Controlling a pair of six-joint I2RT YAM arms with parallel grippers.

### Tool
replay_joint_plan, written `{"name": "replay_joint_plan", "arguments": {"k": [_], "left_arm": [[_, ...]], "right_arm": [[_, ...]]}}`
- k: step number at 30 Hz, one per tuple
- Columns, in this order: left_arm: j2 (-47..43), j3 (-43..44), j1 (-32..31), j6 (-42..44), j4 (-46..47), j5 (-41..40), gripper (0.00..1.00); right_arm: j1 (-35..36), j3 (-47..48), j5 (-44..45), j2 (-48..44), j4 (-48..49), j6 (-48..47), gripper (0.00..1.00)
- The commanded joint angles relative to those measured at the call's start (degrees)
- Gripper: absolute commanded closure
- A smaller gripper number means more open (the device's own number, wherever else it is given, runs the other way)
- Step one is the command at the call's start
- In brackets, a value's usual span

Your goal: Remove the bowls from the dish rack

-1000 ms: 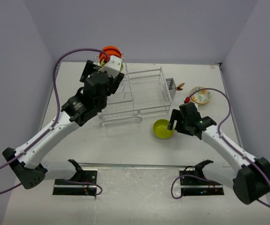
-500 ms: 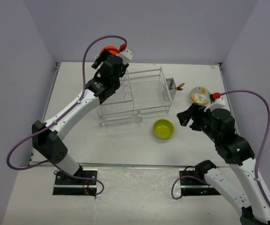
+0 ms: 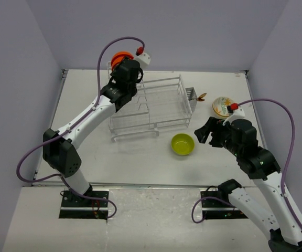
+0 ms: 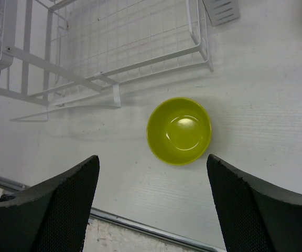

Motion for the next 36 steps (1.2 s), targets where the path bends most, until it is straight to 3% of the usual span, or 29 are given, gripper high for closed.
{"name": "replay_joint_plan", "arguments": {"k": [1,4,7,10,13,20,26,36], "left_arm": [[-1.12,1.69,0.36,-2.30,0.25,1.94,0.61],[-1.48,-0.68,0.36,-1.26,3.05,2.03,0.69],[-0.77,-0.86,0.36,-0.20,3.50,0.54,0.86],[-1.30,-1.04,0.36,0.59,3.50,0.98,0.89],[-1.92,-1.57,0.27,1.38,4.29,-0.16,1.00],[-6.56,-4.02,-0.17,1.74,8.33,-3.24,1.00],[-11.67,-8.07,-0.26,-3.44,14.03,-2.37,1.00],[-12.73,-7.90,-0.52,-15.38,6.06,2.64,1.00]], "right_arm": [[-0.08,0.64,-0.90,0.34,1.28,-1.20,0.17],[0.01,0.73,-1.52,0.78,1.63,-1.20,0.17],[0.01,1.08,-1.52,0.44,1.37,-1.29,0.17],[0.01,1.52,-1.26,0.26,1.10,-1.47,0.17],[0.01,1.79,-0.99,0.52,1.01,-1.56,0.17],[0.01,1.70,-1.34,1.22,1.37,-1.64,0.16],[-0.08,1.35,-1.52,2.36,1.98,-1.56,0.16],[0.01,0.64,-4.94,2.37,5.58,-1.73,0.14]]}}
